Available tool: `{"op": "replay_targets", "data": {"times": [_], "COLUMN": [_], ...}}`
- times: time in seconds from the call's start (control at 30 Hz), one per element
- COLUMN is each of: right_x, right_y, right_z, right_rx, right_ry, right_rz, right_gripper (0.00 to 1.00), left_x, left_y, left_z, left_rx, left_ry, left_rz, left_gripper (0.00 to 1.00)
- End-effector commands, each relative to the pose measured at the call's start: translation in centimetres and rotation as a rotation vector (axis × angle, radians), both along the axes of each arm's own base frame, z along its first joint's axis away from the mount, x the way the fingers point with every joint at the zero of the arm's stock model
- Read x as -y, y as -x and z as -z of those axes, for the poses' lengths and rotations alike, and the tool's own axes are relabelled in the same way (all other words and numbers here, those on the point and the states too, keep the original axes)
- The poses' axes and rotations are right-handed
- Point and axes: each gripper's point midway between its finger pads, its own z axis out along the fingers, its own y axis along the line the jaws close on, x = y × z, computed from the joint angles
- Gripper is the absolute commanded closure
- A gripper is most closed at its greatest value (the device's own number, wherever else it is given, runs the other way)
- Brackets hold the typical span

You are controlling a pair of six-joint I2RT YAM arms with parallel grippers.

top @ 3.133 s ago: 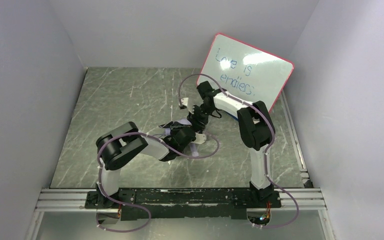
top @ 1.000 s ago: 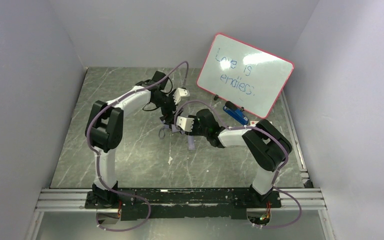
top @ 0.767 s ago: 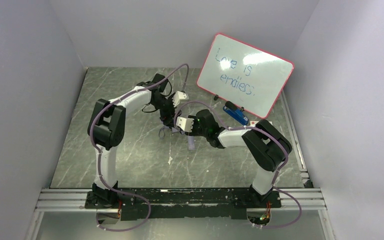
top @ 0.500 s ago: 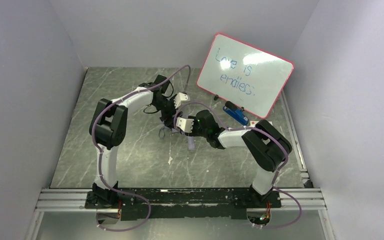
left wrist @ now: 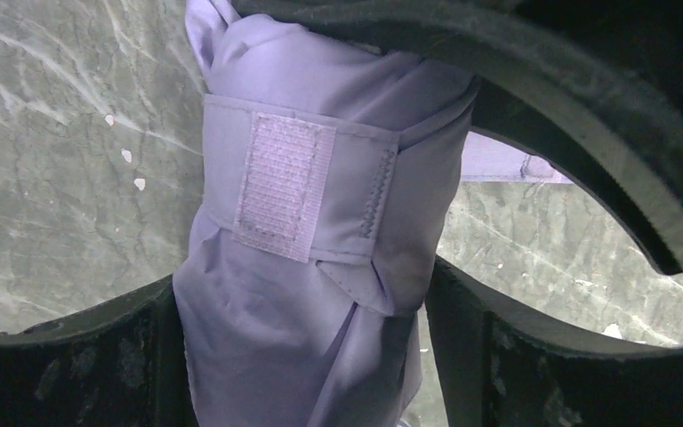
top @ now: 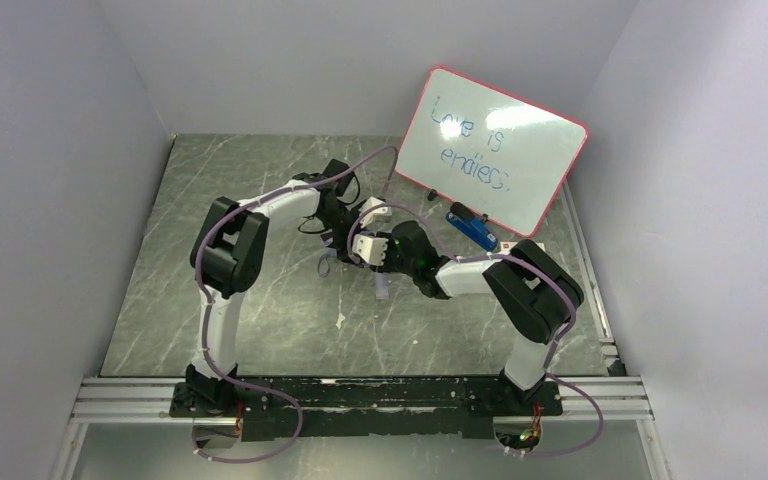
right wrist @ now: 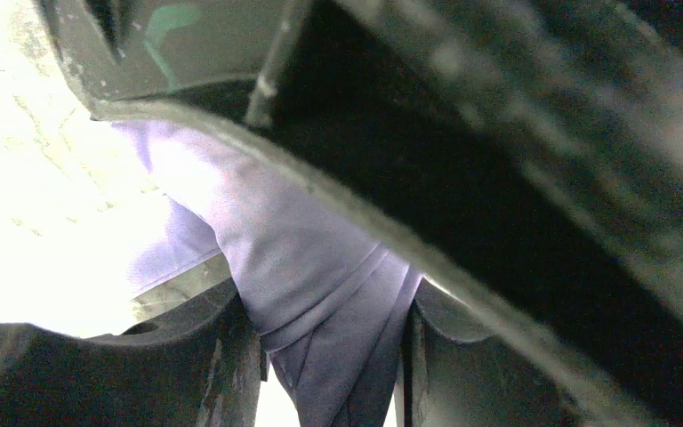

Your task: Put away the umbrella

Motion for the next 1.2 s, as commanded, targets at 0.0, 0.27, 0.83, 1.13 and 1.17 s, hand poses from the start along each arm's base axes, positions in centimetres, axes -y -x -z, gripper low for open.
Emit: {"op": "replay_targets", "data": {"times": [0.0,0.27,0.83,1.13,1.17], "right_x": [4.5,4.4,2.6,2.3,2.3], "right_y": [3.7,3.4,2.1,2.7,3.3], "right_z": [6.1,5.9,2.1,-4.5,-4.9], "right_rx": [-0.185,-0.179,-0.108,-0.029,-0.044], "right_ry": [0.182,0.177,0.022,-0.201,-0.235], "right_rz": [0.058,0.067,0.098,0.151,0.156], "right_gripper": [0.79,0.78,0.36,0.25,0.25], "left_x": [0.4,-0.9,-2.4,-2.5,-2.5], "left_y": [2.3,3.2,4.2,3.8,3.8], "left_z": [1.8,3.9,6.3,6.5,6.4], "left_rx": [-0.071,-0.1,-0.112,-0.096,-0.093], "left_ry": [-0.02,-0.101,-0.187,-0.201,-0.201], "left_rz": [0.046,0.057,0.018,0.004,0.001], "left_gripper": [0.2,0.55,0.95,0.95,0.95]}}
